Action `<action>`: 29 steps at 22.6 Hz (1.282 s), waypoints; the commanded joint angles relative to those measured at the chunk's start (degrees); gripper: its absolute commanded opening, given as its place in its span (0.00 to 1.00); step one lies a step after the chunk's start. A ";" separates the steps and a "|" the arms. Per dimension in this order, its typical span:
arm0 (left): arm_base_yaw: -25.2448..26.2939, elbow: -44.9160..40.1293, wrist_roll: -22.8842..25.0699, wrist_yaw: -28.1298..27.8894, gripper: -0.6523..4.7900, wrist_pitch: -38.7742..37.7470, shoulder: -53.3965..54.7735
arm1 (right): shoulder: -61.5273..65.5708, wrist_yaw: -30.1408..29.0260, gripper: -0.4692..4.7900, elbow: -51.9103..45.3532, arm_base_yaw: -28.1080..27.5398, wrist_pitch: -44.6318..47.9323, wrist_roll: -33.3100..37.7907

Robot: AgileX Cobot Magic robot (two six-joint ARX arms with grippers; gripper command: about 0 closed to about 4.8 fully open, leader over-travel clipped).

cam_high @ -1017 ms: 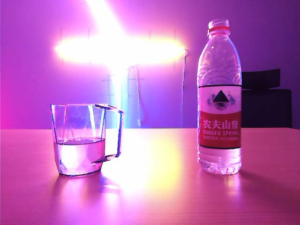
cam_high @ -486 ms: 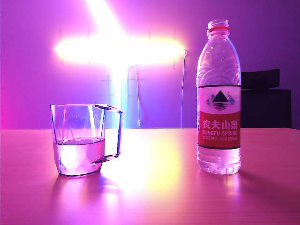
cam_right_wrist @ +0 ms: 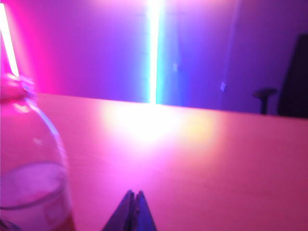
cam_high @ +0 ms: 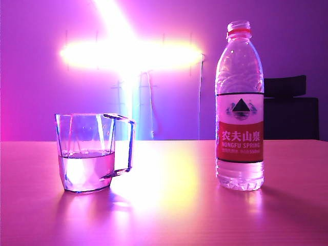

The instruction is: Pick up the mineral water bottle on the table and pour water into the mug until it's half full.

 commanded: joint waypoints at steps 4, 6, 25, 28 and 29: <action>-0.02 0.24 -0.15 0.17 0.12 0.70 0.09 | -0.09 -3.08 0.09 -2.21 -6.73 1.07 1.18; -0.02 0.24 -0.15 0.17 0.12 0.70 0.09 | -0.09 -0.33 0.09 -2.21 -7.58 0.07 1.18; -0.02 0.24 -0.15 0.17 0.12 0.70 0.09 | -0.09 3.48 0.09 -2.21 -7.80 0.17 1.14; -0.02 0.24 -0.15 0.17 0.12 0.70 0.09 | -0.09 3.48 0.09 -2.21 -7.78 0.17 1.14; -0.02 0.24 -0.15 0.17 0.12 0.68 0.09 | -0.09 3.48 0.09 -2.21 -7.78 0.15 1.14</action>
